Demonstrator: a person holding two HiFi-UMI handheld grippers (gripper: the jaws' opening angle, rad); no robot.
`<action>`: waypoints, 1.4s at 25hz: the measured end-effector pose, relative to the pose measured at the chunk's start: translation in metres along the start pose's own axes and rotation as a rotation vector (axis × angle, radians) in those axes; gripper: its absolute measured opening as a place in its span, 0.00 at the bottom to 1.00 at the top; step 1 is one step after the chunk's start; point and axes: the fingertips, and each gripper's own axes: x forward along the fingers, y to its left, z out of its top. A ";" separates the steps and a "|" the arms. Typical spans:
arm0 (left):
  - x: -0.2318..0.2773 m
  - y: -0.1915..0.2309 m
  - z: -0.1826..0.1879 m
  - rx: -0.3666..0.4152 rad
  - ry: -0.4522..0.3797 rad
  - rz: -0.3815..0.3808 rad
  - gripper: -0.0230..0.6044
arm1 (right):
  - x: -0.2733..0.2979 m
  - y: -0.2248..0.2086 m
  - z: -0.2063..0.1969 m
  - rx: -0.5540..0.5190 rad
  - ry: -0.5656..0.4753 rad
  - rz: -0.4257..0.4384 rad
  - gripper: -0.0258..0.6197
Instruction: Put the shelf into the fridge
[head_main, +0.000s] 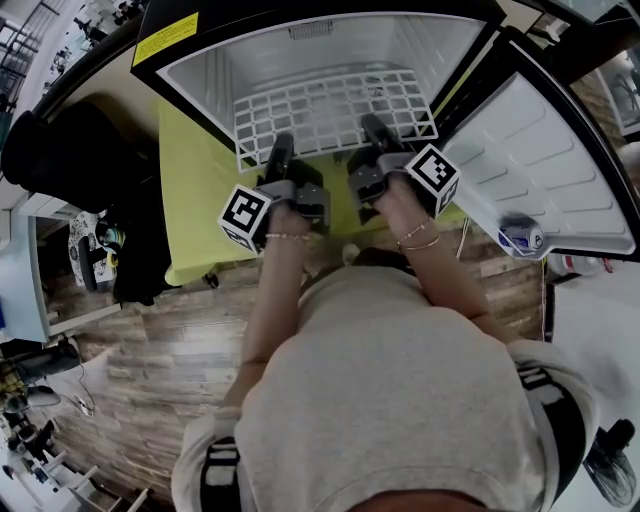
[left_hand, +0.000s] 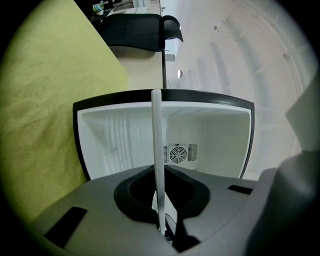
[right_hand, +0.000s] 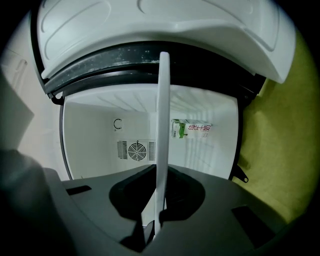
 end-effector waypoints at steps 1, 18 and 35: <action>0.002 0.000 0.000 0.000 0.000 0.000 0.09 | 0.002 0.000 0.001 0.001 0.001 0.000 0.07; 0.030 0.000 0.012 0.013 -0.015 -0.016 0.09 | 0.032 0.001 0.007 -0.008 0.015 0.003 0.08; 0.042 0.000 0.018 0.046 -0.031 -0.019 0.10 | 0.044 0.001 0.011 0.007 0.011 0.025 0.08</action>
